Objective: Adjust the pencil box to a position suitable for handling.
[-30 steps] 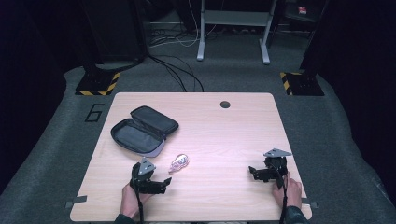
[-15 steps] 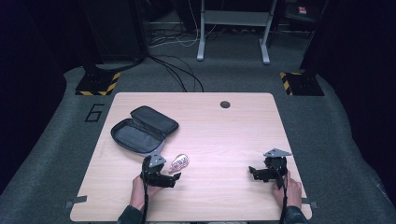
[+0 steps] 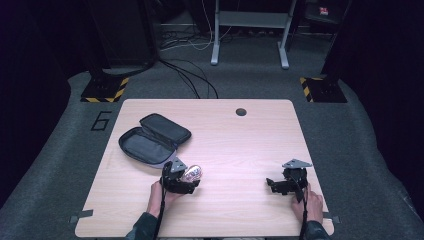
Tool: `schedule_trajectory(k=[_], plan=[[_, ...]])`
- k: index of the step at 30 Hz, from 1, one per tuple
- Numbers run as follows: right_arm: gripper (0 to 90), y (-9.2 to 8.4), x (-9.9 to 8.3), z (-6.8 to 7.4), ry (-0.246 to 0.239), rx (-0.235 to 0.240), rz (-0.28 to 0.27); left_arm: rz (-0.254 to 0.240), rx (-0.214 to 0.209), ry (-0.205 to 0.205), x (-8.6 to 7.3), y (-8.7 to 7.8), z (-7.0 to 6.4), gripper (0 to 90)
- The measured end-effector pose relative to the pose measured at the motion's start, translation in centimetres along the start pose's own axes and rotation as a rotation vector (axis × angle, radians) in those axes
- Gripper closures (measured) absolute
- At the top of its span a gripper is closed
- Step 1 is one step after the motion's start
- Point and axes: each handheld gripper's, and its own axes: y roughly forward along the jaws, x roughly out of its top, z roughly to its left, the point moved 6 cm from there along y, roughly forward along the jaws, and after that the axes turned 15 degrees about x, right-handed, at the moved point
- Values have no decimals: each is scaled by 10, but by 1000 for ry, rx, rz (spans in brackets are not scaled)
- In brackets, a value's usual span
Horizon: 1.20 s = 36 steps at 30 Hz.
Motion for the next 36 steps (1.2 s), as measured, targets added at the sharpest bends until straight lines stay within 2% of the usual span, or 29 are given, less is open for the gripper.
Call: schedule_trajectory(k=[4, 6, 7, 9, 12, 14, 16, 19, 20, 21, 29, 32, 35, 36], plan=[[0, 0, 0, 0, 0, 0, 0, 14, 20, 4, -2, 5, 2, 339], [0, 0, 0, 0, 0, 0, 0, 23, 28, -6, -3, 7, 3, 358], [0, 0, 0, 0, -1, 0, 0, 9, 36, -9, -3, 8, 4, 359], [0, 0, 0, 0, 1, 1, 0, 18, 35, 3, -3, 7, 4, 376], [0, 0, 0, 0, 2, 1, 0, 7, 45, 13, -3, 7, 3, 451], [0, 0, 0, 0, 0, 0, 1, 4, 37, 19, -3, 7, 2, 494], [0, 0, 0, 0, -1, 0, -1, -8, 40, 20, -2, 7, 1, 497], [0, 0, 0, 0, -2, 0, 0, -2, 36, 29, -3, 6, 1, 500], [0, 0, 0, 0, 0, 0, -1, -16, 38, 30, -2, 6, 1, 501], [0, 0, 0, 0, 0, 0, 0, -7, 24, 36, -1, 4, 0, 502], [0, 0, 0, 0, -2, 0, 0, -53, 27, 19, 2, -12, 1, 503], [0, 0, 0, 0, -2, 0, 1, -76, 42, 9, -1, -28, 6, 502], [0, 0, 0, 0, -2, 0, 0, -77, 50, -8, -8, -43, 11, 502], [0, 0, 0, 0, 0, 1, 2, -78, 54, -2, -10, -46, 14, 502]])
